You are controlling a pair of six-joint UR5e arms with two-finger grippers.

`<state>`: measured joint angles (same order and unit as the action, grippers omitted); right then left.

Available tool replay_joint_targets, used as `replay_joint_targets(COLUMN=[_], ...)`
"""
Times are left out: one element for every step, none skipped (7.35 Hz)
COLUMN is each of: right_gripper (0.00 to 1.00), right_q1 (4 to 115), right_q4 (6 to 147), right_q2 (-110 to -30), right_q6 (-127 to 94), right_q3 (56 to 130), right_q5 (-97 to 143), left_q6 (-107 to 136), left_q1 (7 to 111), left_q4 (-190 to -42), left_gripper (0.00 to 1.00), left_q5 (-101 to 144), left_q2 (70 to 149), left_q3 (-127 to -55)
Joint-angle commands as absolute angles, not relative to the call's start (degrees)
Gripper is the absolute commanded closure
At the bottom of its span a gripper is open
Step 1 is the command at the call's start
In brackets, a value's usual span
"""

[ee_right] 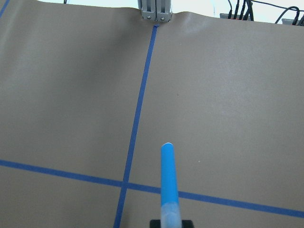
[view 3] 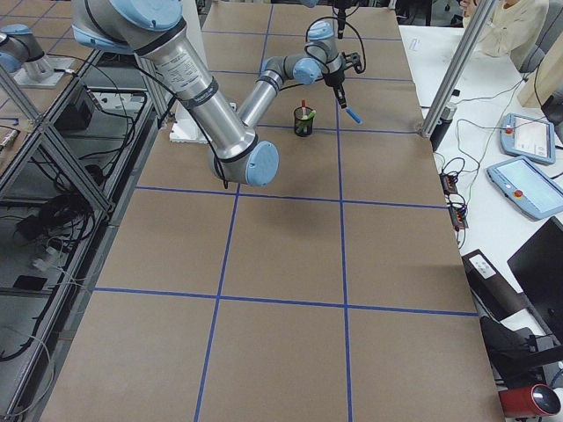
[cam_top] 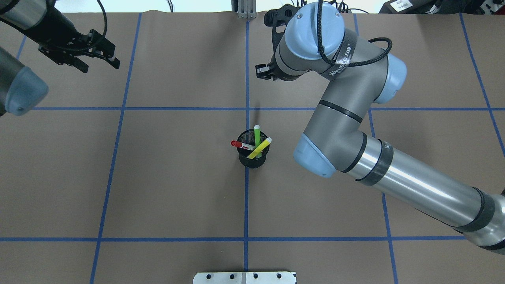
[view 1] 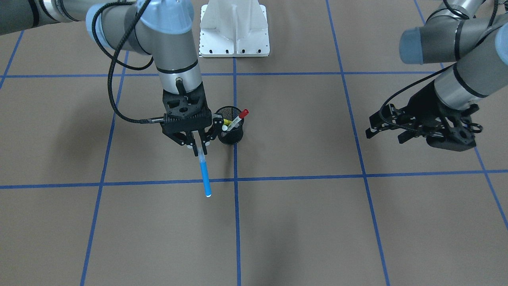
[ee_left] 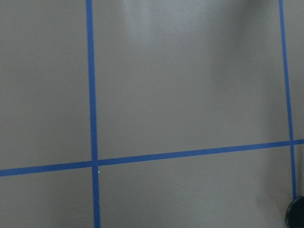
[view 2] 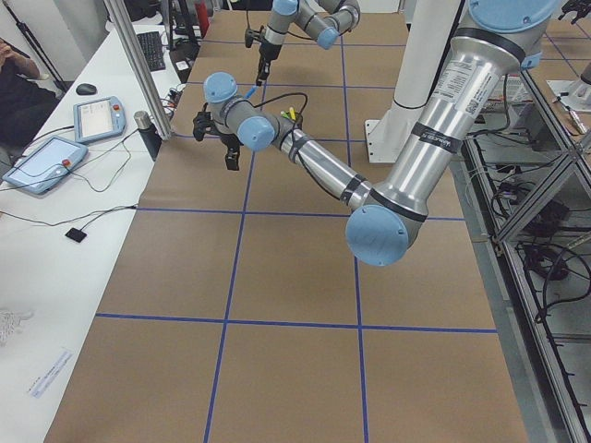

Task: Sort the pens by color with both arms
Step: 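Lay the blue marker on the table beyond the cup while the left arm approaches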

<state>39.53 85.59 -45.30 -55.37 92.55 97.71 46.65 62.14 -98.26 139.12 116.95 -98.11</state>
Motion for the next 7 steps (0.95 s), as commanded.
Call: replay_joint_targets(right_gripper=[0.82,0.82,0.82,0.82,0.82,0.82,0.78], right_q1=[39.7,39.6,39.6,39.4,39.0,38.4,38.1], right_q4=[79.0,75.6,74.6,74.6,74.6,74.6,74.6], right_q2=[-44.3,-43.9,-43.7,-43.3,-42.7,-42.5,-42.7], right_q6=[-54.8,-54.9,-55.0,-55.6,-56.2,-56.9,-56.8], right_q3=[84.0,80.5,79.5,79.4,79.4,79.4,79.4], right_q5=[95.4,95.4,95.4,95.4,95.5,95.6,96.0], left_q6=[52.7,53.7,53.8,53.8,53.8,53.8,53.8], left_q1=[58.8,58.0,57.9,57.9,57.8,57.4,57.4], left_q4=[-99.5,-99.6,-99.6,-99.6,-99.6,-99.7,-99.6], left_gripper=[0.00,0.00,0.00,0.00,0.00,0.00,0.00], left_q5=[139.0,139.0,139.0,139.0,139.0,138.9,138.9], left_q2=[120.3,121.0,121.1,121.1,121.1,121.3,122.2], left_q3=[-97.7,-97.6,-97.6,-97.6,-97.6,-97.3,-96.6])
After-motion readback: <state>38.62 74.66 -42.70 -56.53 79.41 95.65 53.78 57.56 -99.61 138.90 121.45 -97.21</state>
